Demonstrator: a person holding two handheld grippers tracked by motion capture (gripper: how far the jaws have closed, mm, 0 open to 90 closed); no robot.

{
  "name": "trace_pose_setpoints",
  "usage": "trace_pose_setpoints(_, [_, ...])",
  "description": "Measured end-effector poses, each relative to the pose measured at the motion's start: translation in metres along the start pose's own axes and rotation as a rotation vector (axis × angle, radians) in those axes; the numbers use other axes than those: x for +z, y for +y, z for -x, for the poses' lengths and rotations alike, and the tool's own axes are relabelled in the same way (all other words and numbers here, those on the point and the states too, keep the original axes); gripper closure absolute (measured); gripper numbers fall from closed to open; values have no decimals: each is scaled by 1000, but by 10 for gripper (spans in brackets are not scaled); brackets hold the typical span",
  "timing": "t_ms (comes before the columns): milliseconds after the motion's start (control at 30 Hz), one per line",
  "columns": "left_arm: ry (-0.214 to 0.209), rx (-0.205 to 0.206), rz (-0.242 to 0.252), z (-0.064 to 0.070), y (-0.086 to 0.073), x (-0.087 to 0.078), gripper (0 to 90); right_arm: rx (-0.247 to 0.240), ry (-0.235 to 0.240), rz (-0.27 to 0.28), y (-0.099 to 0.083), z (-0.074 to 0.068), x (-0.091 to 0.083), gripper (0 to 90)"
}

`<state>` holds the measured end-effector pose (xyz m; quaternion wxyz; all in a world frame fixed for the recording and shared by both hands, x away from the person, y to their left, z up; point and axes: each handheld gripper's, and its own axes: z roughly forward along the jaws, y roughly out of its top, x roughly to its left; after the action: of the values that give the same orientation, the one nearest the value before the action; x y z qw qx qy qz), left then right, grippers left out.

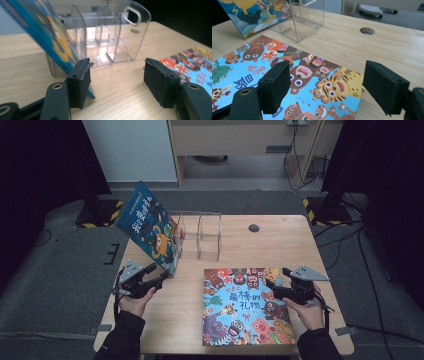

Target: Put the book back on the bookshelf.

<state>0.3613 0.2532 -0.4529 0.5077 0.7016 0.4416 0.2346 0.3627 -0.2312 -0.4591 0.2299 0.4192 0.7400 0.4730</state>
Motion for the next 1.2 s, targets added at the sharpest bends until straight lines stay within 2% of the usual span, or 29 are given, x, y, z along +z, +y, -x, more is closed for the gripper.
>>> trace_pose_setpoints(33, [-3,11,-13,2,-1,2,375,2,-3,-6,-1,1,0,215])
trace_pose_setpoints(167, [-33,0,-40,9,-7,10,372,-5,-17,-21,-5,3,-1,205])
trace_pose_setpoints(233, [-37,17,-54,14,-8,13,368,0,-21,-34,-7,4,-1,199])
trace_pose_setpoints(367, [-58,1,-53,18,-8,16,365,14,-29,-50,-13,8,-2,192])
trace_pose_setpoints(500, [-79,12,-63,28,-10,21,363,26,-42,-73,-18,11,-2,176])
trace_pose_setpoints(767, [-128,40,-115,46,-18,38,363,28,-39,-116,-26,12,2,146])
trace_pose_setpoints(900, [-159,25,-139,54,-22,45,363,35,-40,-129,-29,13,3,145])
trace_pose_setpoints(1033, [-176,46,-165,62,-26,52,363,37,-33,-140,-31,12,5,144])
trace_pose_setpoints(1200, [-198,25,-174,67,-27,58,362,34,-24,-156,-33,11,8,144])
